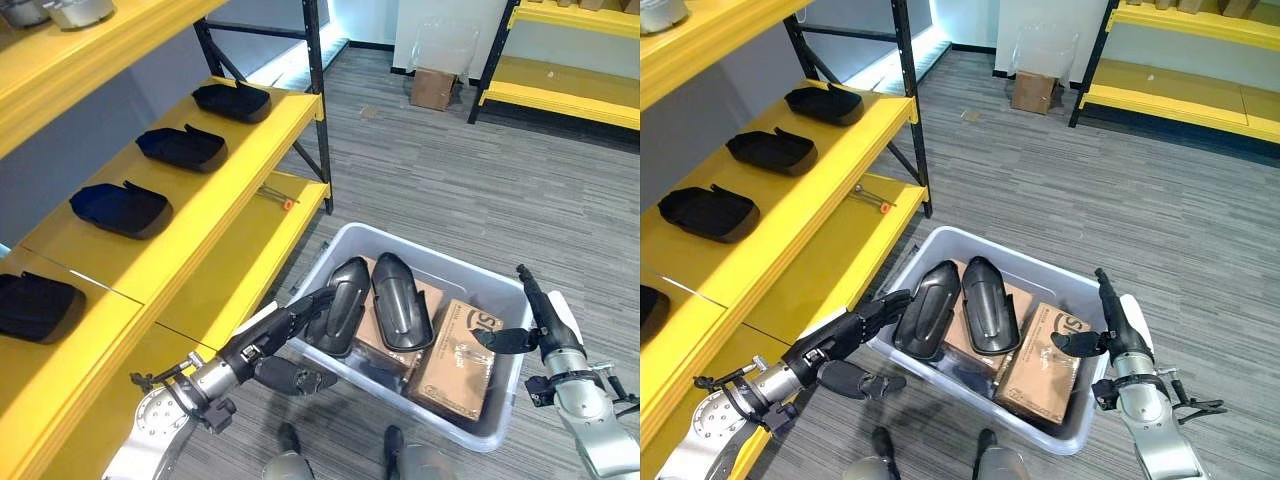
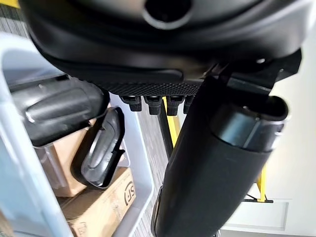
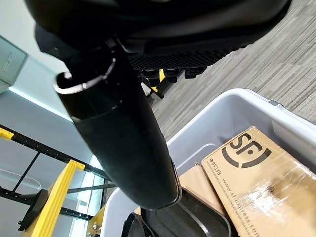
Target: Move parts from the plastic box to the shelf.
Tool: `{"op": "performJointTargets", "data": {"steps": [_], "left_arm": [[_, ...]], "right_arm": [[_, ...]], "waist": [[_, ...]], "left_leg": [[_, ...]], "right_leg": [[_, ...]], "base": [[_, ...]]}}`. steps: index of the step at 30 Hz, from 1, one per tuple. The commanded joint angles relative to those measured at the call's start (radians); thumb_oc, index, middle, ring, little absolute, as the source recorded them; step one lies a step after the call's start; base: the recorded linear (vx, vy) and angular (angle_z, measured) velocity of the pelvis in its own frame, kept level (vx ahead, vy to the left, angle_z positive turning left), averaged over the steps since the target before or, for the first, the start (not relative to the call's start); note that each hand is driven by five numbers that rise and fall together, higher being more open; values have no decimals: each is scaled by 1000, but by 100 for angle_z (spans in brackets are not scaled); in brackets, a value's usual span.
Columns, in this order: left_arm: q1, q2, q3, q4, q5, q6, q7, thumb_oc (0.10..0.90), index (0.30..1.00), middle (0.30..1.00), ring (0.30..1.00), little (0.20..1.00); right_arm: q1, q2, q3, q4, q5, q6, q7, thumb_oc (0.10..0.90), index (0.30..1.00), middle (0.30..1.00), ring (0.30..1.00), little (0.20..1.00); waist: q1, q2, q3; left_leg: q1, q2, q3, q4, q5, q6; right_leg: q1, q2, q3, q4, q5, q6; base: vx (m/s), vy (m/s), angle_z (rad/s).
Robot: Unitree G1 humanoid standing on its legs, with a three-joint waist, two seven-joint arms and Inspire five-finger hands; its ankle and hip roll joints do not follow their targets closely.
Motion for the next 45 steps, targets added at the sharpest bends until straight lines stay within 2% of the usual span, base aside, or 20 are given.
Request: {"op": "performJointTargets", "data": {"steps": [1, 4, 10, 13, 15, 16, 18, 20, 24, 33, 36, 39, 45], "left_arm": [[-17, 46, 65, -118, -78, -35, -8, 900, 1000, 1000, 1000, 1000], [-33, 56, 57, -130, -90, -23, 27, 900, 1000, 1000, 1000, 1000], [-67, 64, 53, -134, -97, -52, 106, 900, 1000, 1000, 1000, 1000], [-88, 62, 79, -145, -126, -81, 172, 900, 1000, 1000, 1000, 1000], [-100, 60, 86, -145, -122, -93, 178, 900, 1000, 1000, 1000, 1000], [-111, 59, 98, -152, -150, -105, 175, 900, 1000, 1000, 1000, 1000], [-113, 58, 100, -152, -152, -106, 173, 900, 1000, 1000, 1000, 1000], [-138, 43, 104, -171, -159, -119, 155, 900, 1000, 1000, 1000, 1000], [-159, 29, 98, -187, -163, -117, 138, 900, 1000, 1000, 1000, 1000], [-195, 10, 74, -198, -199, -99, 151, 900, 1000, 1000, 1000, 1000], [-200, 7, 68, -193, -197, -95, 162, 900, 1000, 1000, 1000, 1000], [-180, -2, 63, -199, -194, -87, 190, 900, 1000, 1000, 1000, 1000], [-180, -2, 63, -199, -194, -87, 190, 900, 1000, 1000, 1000, 1000]], "right_arm": [[-120, -38, -45, -108, -57, -78, -8, 900, 1000, 1000, 1000, 1000], [-156, -54, -31, -126, -116, -86, -14, 900, 1000, 1000, 1000, 1000], [-221, -72, -7, -150, -170, -94, -41, 900, 1000, 1000, 1000, 1000], [-256, -80, 1, -176, -214, -89, -60, 900, 1000, 1000, 1000, 1000], [-269, -82, 4, -177, -222, -89, -69, 900, 1000, 1000, 1000, 1000], [-286, -86, 4, -181, -230, -81, -90, 900, 1000, 1000, 1000, 1000], [-290, -86, 6, -180, -231, -80, -93, 900, 1000, 1000, 1000, 1000], [-319, -83, 13, -180, -256, -63, -135, 900, 1000, 1000, 1000, 1000], [-339, -81, 15, -174, -267, -50, -153, 900, 1000, 1000, 1000, 1000], [-359, -91, 7, -176, -264, -52, -177, 900, 1000, 1000, 1000, 1000], [-363, -86, 13, -183, -264, -49, -174, 900, 1000, 1000, 1000, 1000], [-365, -78, 19, -193, -269, -57, -165, 900, 1000, 1000, 1000, 1000], [-365, -78, 19, -194, -269, -57, -165, 900, 1000, 1000, 1000, 1000]], "waist": [[4, -28, -31], [10, -13, -14], [17, 4, 32], [30, 14, 75], [33, 15, 87], [41, 17, 111], [41, 17, 113], [52, 16, 149], [55, 19, 179], [30, 23, 219], [28, 23, 222], [28, 29, 222], [28, 29, 222]], "left_leg": [[35, 27, -34, -79, 11, -37], [21, 18, -28, -81, 3, -37], [-25, 11, -29, -85, 6, -34], [-78, -1, -42, -84, 13, -29], [-96, -4, -47, -81, 16, -28], [-122, -10, -55, -70, 17, -27], [-128, -11, -57, -65, 15, -27], [-168, -20, -69, -37, 10, -22], [-216, -24, -79, 3, 2, -17], [-253, -41, -76, 30, -15, -6], [-265, -46, -75, 45, -24, 0], [-251, -50, -78, 44, -31, -1], [-251, -50, -78, 43, -31, -1]], "right_leg": [[37, -32, -26, 1, -35, 38], [7, -48, -27, -19, -12, 50], [-44, -59, -19, -35, 8, 60], [-81, -56, -12, -34, 4, 56], [-96, -54, -9, -28, 2, 53], [-112, -49, -8, -21, -4, 47], [-117, -49, -8, -18, -5, 47], [-141, -43, -7, 3, -19, 38], [-184, -38, -4, 40, -30, 27], [-243, -38, 28, 58, -25, 26], [-260, -39, 33, 69, -26, 24], [-269, -34, 34, 111, -55, 14], [-269, -34, 34, 111, -55, 14]], "base": [[-58, 35, 24], [-114, 36, 18], [-150, -1, -1], [-185, -34, 2], [-157, -72, 8], [-157, -87, 9], [-98, -63, 0], [-163, -141, 0], [-95, -78, 6], [-62, -18, -6], [-58, -51, -5], [-27, -33, 0], [-1, -1, -2]]}}
